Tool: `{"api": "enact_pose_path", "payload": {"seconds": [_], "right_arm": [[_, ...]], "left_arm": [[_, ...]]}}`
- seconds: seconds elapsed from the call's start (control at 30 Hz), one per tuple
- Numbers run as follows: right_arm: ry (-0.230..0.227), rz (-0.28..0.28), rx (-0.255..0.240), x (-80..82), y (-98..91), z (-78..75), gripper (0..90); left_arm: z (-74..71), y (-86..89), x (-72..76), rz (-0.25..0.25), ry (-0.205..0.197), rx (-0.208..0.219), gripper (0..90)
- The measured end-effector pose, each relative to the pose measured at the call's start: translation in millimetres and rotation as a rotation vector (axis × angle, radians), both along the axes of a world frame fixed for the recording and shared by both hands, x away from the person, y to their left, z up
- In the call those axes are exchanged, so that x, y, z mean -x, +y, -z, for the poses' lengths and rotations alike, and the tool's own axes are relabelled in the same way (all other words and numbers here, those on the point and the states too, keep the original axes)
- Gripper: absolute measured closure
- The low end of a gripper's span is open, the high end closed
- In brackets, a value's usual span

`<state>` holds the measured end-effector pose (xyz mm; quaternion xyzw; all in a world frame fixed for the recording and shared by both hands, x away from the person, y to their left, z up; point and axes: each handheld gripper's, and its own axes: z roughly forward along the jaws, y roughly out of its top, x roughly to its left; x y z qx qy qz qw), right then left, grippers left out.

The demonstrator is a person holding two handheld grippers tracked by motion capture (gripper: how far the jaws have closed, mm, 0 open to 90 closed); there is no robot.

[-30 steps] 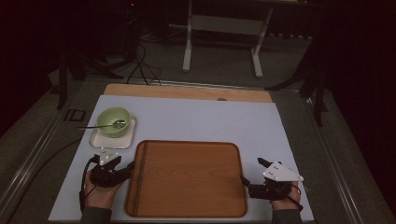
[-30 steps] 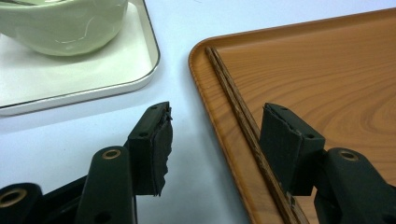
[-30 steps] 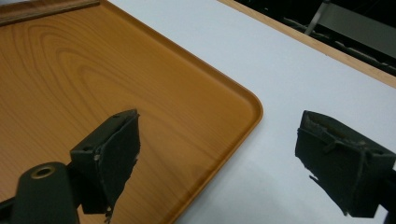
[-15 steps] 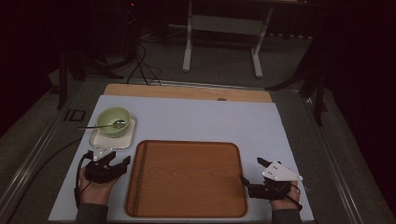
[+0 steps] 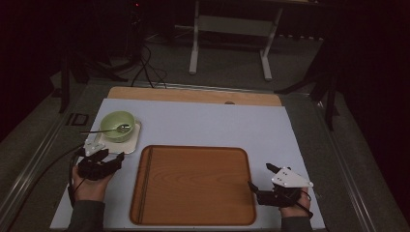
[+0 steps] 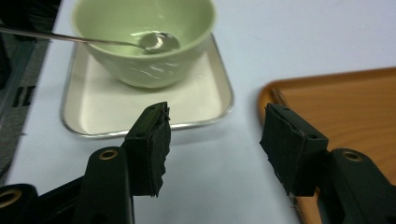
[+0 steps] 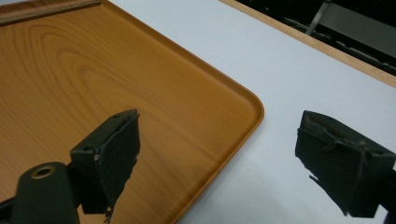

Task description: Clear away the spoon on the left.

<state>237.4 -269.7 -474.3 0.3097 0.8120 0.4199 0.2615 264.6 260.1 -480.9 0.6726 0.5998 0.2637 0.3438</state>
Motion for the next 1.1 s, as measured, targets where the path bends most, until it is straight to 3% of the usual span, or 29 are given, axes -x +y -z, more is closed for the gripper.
{"api": "enact_pose_path", "payload": {"seconds": [0.33, 0.5, 0.73, 1.1], "right_arm": [[-0.002, 0.0, -0.003, -0.6, -0.1, 0.0, 13.5], [-0.002, -0.001, -0.003, -0.7, 0.0, 0.0, 13.5], [0.001, -0.001, -0.003, -1.1, 0.4, 0.3, 13.5], [0.002, -0.004, -0.006, -1.3, 0.9, 0.2, 13.5]], "left_arm": [[-1.3, 19.9, -19.0, -0.066, -0.012, 0.046, 40.9], [-1.7, 28.9, -29.6, -0.094, -0.009, 0.025, 40.8], [0.9, 45.9, -43.0, -0.182, 0.005, 0.023, 40.7], [2.7, 60.5, -64.4, -0.214, 0.006, 0.032, 39.4]]}}
